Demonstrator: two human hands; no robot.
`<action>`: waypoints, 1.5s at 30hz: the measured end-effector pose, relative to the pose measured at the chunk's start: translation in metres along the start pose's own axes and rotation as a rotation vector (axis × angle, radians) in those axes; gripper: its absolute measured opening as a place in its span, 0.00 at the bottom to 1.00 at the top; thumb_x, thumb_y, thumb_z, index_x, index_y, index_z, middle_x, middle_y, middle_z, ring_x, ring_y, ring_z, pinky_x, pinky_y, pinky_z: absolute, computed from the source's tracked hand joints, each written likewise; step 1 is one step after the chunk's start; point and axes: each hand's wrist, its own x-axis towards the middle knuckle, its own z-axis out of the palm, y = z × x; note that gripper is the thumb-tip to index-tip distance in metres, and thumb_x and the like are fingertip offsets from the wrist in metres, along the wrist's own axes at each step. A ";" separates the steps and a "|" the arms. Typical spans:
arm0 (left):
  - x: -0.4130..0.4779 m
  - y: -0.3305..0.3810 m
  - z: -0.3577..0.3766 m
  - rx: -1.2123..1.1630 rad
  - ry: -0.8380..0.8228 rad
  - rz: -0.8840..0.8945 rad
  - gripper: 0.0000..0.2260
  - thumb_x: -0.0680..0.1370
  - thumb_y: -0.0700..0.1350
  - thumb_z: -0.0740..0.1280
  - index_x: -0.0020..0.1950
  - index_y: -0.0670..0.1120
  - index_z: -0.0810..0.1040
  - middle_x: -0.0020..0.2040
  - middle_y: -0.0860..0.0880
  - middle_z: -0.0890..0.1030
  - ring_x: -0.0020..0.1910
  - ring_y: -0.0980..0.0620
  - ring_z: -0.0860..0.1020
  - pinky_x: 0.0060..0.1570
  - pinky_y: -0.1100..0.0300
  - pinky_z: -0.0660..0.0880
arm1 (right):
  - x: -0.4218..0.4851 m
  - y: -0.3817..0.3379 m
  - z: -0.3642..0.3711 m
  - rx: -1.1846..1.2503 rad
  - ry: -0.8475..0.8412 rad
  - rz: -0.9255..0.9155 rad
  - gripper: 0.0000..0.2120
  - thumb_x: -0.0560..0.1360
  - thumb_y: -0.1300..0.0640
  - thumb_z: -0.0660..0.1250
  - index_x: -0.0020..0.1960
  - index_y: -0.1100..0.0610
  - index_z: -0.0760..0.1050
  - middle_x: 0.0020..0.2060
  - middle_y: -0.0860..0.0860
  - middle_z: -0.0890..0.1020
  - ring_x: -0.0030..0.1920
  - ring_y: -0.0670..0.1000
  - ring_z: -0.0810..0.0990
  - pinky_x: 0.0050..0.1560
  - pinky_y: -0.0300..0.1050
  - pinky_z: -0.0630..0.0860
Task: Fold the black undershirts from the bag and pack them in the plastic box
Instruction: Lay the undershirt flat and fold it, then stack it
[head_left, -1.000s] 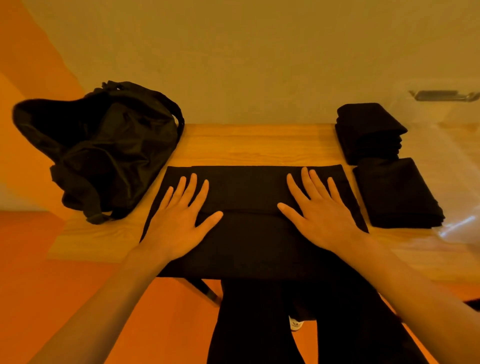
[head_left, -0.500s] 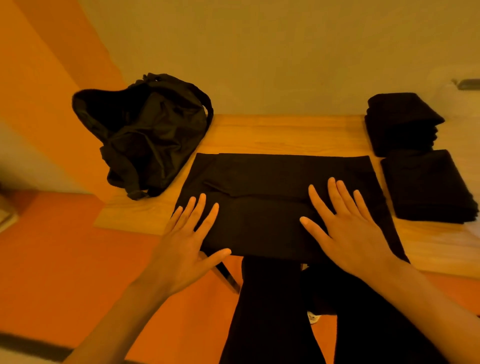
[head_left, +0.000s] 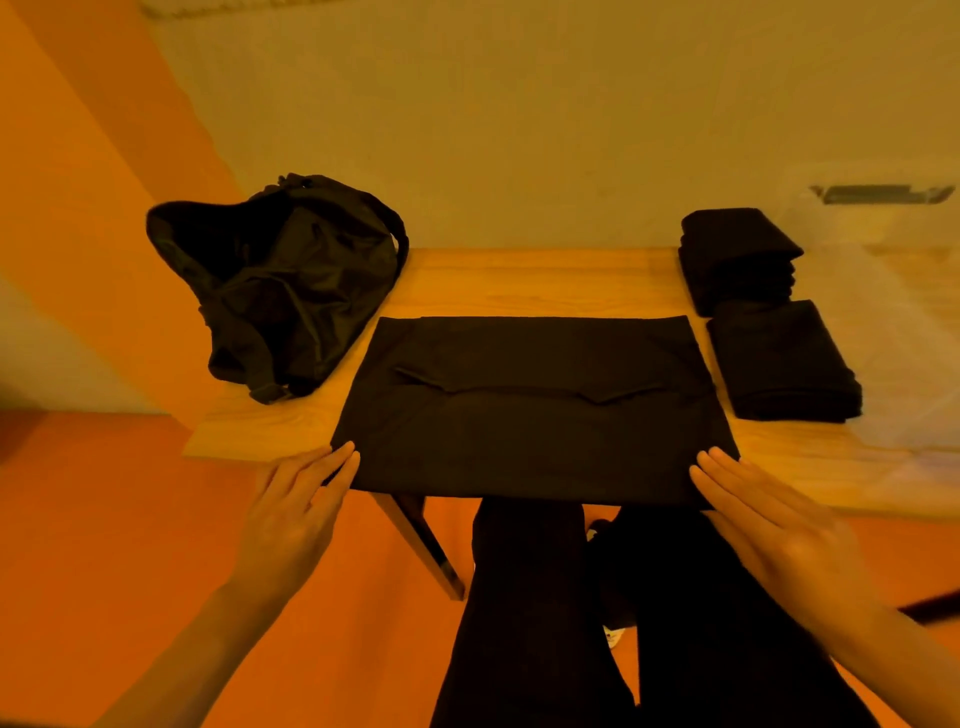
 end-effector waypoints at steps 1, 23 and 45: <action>0.000 0.000 -0.001 0.002 0.020 0.007 0.18 0.77 0.32 0.66 0.67 0.40 0.76 0.64 0.40 0.81 0.58 0.38 0.78 0.51 0.44 0.72 | -0.002 0.001 -0.002 -0.006 0.015 -0.023 0.22 0.85 0.46 0.54 0.69 0.58 0.75 0.70 0.56 0.75 0.70 0.53 0.74 0.73 0.44 0.65; 0.004 -0.015 -0.019 -0.048 0.071 0.057 0.14 0.79 0.33 0.64 0.64 0.40 0.81 0.56 0.44 0.84 0.57 0.43 0.82 0.53 0.48 0.69 | -0.014 -0.004 -0.019 -0.058 0.109 -0.002 0.22 0.86 0.52 0.52 0.63 0.63 0.80 0.61 0.59 0.82 0.59 0.54 0.82 0.55 0.47 0.80; 0.174 -0.050 -0.016 -0.206 -0.078 -0.445 0.03 0.78 0.38 0.71 0.51 0.42 0.83 0.43 0.43 0.81 0.48 0.37 0.76 0.50 0.42 0.70 | 0.175 0.059 -0.037 -0.114 -0.078 0.418 0.10 0.79 0.54 0.69 0.57 0.58 0.83 0.46 0.56 0.85 0.48 0.56 0.81 0.47 0.47 0.74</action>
